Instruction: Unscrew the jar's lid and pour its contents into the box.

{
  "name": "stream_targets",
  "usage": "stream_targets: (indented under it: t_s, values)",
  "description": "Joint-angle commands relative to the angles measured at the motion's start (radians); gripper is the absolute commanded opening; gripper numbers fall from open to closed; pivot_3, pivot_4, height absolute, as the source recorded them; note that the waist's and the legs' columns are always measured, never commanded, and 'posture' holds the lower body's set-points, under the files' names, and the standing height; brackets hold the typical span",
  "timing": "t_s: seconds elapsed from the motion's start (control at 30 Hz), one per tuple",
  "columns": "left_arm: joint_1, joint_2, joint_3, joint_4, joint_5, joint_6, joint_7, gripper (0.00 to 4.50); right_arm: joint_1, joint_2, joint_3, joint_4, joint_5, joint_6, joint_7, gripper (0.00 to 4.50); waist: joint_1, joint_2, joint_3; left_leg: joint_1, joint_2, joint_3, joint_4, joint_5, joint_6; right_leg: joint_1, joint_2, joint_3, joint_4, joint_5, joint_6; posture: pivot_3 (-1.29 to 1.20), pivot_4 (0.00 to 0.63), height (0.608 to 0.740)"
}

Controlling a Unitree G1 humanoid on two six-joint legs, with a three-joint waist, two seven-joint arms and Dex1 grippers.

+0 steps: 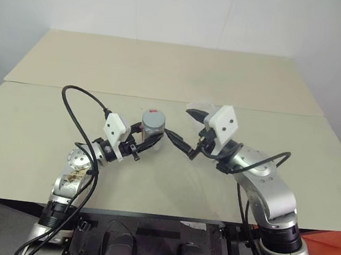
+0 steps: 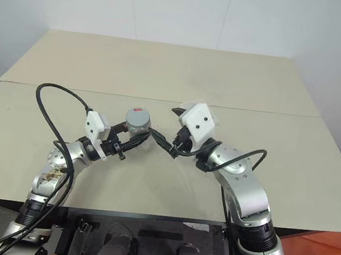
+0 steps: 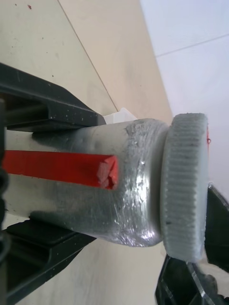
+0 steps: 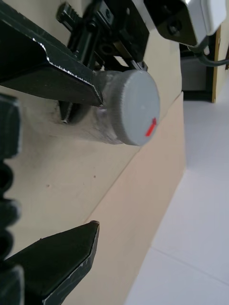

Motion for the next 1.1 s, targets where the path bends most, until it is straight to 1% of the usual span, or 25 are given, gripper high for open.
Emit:
stream_targets:
  t_s: [0.03, 0.17, 0.33, 0.63, 0.87, 1.1]
  values:
    - [-0.002, 0.0, -0.003, -0.023, -0.001, -0.033, -0.009, 1.93, -0.009, -0.01, -0.023, -0.101, 0.056, 0.009, 0.039, 4.47, 0.0, 0.0, 0.0, 0.0, 0.0, 0.0, 0.0, 0.0, 0.0, 0.0, 0.0, 0.0, 0.0, 0.0, 0.0, 0.0, 0.15, 0.74]
    - [-0.017, -0.005, -0.029, -0.024, 0.017, -0.054, -0.025, 1.93, -0.019, 0.01, 0.005, -0.112, 0.056, -0.001, 0.041, 4.47, 0.0, 0.0, 0.0, 0.0, 0.0, 0.0, 0.0, 0.0, 0.0, 0.0, 0.0, 0.0, 0.0, 0.0, 0.0, 0.0, 0.15, 0.74]
    - [-0.037, -0.012, -0.061, -0.048, 0.014, -0.055, -0.049, 1.93, -0.063, 0.067, 0.031, -0.055, 0.011, -0.007, -0.004, 4.47, 0.0, 0.0, 0.0, 0.0, 0.0, 0.0, 0.0, 0.0, 0.0, 0.0, 0.0, 0.0, 0.0, 0.0, 0.0, 0.0, 0.15, 0.74]
    - [-0.032, -0.022, -0.1, -0.082, 0.0, -0.039, -0.074, 1.93, -0.11, 0.105, 0.044, 0.019, -0.041, -0.024, -0.027, 4.47, 0.0, 0.0, 0.0, 0.0, 0.0, 0.0, 0.0, 0.0, 0.0, 0.0, 0.0, 0.0, 0.0, 0.0, 0.0, 0.0, 0.15, 0.74]
    - [-0.042, -0.012, -0.076, -0.056, -0.017, -0.028, -0.081, 1.93, -0.083, 0.097, 0.016, -0.001, -0.039, -0.006, -0.022, 4.47, 0.0, 0.0, 0.0, 0.0, 0.0, 0.0, 0.0, 0.0, 0.0, 0.0, 0.0, 0.0, 0.0, 0.0, 0.0, 0.0, 0.15, 0.74]
    - [-0.053, -0.006, -0.057, -0.022, -0.016, -0.043, -0.087, 1.93, -0.047, 0.054, -0.005, -0.026, -0.034, -0.008, -0.007, 4.47, 0.0, 0.0, 0.0, 0.0, 0.0, 0.0, 0.0, 0.0, 0.0, 0.0, 0.0, 0.0, 0.0, 0.0, 0.0, 0.0, 0.15, 0.74]
